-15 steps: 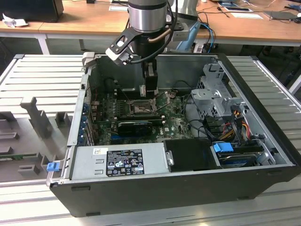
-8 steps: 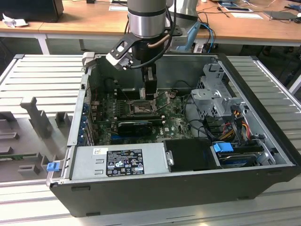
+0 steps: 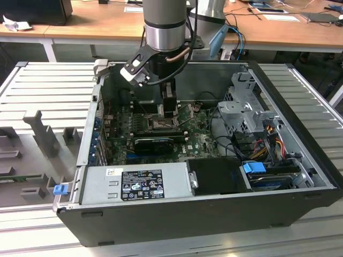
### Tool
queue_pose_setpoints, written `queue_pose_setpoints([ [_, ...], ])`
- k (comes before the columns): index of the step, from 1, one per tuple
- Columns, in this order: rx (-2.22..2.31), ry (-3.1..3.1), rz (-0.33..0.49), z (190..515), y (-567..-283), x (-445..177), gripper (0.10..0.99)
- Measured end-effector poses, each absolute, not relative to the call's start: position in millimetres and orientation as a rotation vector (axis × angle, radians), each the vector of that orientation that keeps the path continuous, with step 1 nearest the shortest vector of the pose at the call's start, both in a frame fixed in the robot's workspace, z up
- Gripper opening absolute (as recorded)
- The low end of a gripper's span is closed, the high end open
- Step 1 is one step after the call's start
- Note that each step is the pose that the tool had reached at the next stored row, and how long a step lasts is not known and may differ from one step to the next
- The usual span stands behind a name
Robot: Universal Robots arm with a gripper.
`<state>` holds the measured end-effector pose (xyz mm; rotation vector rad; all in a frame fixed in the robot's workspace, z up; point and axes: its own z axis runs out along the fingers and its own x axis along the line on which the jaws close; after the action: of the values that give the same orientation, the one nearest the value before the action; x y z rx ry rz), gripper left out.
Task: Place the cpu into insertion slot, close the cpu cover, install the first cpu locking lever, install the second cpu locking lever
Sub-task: 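Place the cpu into insertion slot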
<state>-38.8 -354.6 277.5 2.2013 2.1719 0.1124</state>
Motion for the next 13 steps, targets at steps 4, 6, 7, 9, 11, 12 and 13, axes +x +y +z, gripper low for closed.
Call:
queue_pose_setpoints([
  [4, 2.202, 2.172, 0.113, 274.3, -354.6, -39.1, 0.529],
  [6, 2.202, 2.171, 0.113, 269.4, -354.5, -39.4, 0.529],
  [7, 2.202, 2.172, 0.113, 267.6, -354.3, -39.4, 0.529],
  [9, 2.201, 2.172, 0.112, 263.6, -352.7, -39.4, 0.529],
  [11, 2.202, 2.172, 0.112, 259.1, -349.7, -39.4, 0.529],
  [12, 2.201, 2.172, 0.112, 256.6, -346.2, -39.5, 0.529],
  [13, 2.201, 2.172, 0.112, 254.2, -343.8, -39.6, 0.529],
])
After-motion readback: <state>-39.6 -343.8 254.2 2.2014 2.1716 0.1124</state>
